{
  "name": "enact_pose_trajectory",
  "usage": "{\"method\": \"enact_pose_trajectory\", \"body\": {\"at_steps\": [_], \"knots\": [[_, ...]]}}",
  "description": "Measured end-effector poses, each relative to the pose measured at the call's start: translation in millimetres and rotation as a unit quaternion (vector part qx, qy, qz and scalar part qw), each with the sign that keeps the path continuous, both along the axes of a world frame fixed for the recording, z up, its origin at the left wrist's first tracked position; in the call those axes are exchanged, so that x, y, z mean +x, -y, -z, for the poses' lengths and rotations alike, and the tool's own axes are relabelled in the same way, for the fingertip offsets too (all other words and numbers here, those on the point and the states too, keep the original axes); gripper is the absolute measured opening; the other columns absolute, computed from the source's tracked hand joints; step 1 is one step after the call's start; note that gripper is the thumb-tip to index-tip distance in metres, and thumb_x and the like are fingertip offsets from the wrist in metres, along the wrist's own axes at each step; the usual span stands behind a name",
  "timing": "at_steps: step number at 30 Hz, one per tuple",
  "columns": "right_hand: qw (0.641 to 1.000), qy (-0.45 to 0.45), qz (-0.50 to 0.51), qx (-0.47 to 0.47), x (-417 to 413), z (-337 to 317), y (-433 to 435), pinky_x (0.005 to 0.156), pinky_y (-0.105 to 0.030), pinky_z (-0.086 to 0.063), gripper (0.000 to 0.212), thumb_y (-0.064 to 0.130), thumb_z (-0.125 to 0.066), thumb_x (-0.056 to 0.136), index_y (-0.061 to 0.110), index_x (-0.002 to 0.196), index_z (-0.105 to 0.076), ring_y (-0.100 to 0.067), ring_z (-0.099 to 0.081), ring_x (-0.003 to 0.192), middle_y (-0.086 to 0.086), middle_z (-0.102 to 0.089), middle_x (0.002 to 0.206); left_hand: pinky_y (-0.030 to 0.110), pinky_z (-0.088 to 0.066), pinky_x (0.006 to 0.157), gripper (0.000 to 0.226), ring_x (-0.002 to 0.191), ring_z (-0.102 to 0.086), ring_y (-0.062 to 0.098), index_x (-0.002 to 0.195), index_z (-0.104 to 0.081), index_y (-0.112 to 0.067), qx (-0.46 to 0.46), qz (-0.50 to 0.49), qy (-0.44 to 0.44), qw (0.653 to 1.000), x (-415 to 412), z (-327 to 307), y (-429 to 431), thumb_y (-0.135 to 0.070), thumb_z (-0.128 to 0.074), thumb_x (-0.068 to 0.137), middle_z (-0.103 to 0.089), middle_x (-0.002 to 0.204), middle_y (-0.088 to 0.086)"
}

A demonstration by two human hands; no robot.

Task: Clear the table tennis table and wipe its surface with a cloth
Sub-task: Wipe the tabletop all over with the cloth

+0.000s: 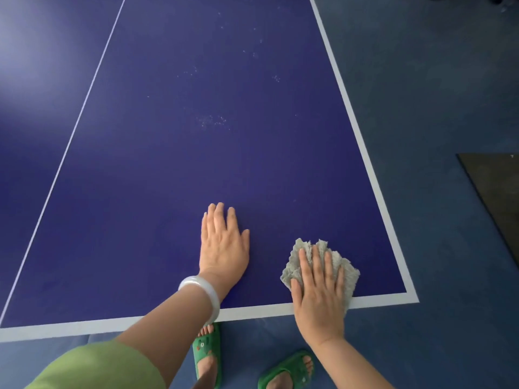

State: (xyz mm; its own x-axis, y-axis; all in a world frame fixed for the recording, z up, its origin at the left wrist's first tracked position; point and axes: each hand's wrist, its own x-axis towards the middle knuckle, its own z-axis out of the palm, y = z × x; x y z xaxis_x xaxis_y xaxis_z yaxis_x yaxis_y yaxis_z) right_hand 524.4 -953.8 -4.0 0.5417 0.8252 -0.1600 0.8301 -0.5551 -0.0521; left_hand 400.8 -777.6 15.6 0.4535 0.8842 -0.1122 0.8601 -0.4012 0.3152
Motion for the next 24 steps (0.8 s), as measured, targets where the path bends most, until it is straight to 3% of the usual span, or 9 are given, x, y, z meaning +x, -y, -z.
{"method": "enact_pose_trajectory", "body": {"at_steps": [4,6,9,12,19,24], "knots": [[0.995,0.004,-0.103,0.007,31,3,22,0.118,-0.053,-0.019,0.059,0.042,-0.023,0.102,0.021,0.158,-0.018,-0.026,-0.007,0.153,-0.004,-0.009,0.166,0.049,0.008,0.121,0.074,0.149,0.013,0.038,0.156,-0.002,-0.009,-0.044,-0.057,-0.036,0.997,68,11,31,-0.055,-0.019,0.101,0.007,0.161,0.023],[0.996,0.008,-0.087,0.008,63,4,43,0.118,-0.053,-0.019,0.058,0.041,-0.024,0.102,0.021,0.157,-0.021,-0.026,-0.008,0.153,-0.004,-0.009,0.166,0.053,0.009,0.120,0.077,0.147,0.017,0.041,0.155,0.000,-0.007,-0.029,-0.083,-0.057,0.994,80,19,40,-0.057,-0.016,0.099,0.011,0.159,0.027],[0.999,0.009,-0.044,0.002,115,2,70,0.118,-0.054,-0.017,0.058,0.043,-0.017,0.104,0.020,0.157,-0.023,-0.026,-0.009,0.153,-0.004,-0.009,0.166,0.056,0.005,0.119,0.075,0.147,0.013,0.045,0.155,-0.002,-0.004,0.020,-0.092,-0.086,0.992,83,28,46,-0.054,-0.009,0.100,0.008,0.158,0.031],[0.996,-0.001,-0.085,-0.017,154,1,65,0.118,-0.053,-0.015,0.058,0.045,-0.009,0.105,0.023,0.158,-0.014,-0.025,-0.006,0.153,-0.002,-0.004,0.166,0.056,0.002,0.120,0.077,0.148,0.007,0.045,0.154,-0.009,-0.003,0.024,-0.096,-0.099,0.990,86,30,47,-0.052,-0.005,0.096,0.001,0.159,0.032],[0.996,-0.024,-0.082,-0.025,212,3,-32,0.123,-0.049,0.006,0.059,0.046,-0.004,0.101,0.029,0.156,0.010,-0.018,0.023,0.149,0.004,0.017,0.164,0.053,0.003,0.121,0.078,0.149,0.005,0.041,0.155,-0.012,-0.005,0.028,-0.103,-0.102,0.989,89,33,48,-0.052,-0.003,0.093,-0.002,0.160,0.028],[0.971,-0.020,-0.237,0.015,188,3,29,0.120,-0.052,-0.008,0.056,0.039,-0.019,0.106,0.023,0.159,-0.011,-0.026,-0.002,0.153,-0.002,-0.002,0.167,0.050,0.006,0.121,0.081,0.150,0.007,0.038,0.155,-0.011,-0.006,0.035,-0.112,-0.096,0.988,91,34,47,-0.055,0.001,0.091,-0.001,0.161,0.026]]}}
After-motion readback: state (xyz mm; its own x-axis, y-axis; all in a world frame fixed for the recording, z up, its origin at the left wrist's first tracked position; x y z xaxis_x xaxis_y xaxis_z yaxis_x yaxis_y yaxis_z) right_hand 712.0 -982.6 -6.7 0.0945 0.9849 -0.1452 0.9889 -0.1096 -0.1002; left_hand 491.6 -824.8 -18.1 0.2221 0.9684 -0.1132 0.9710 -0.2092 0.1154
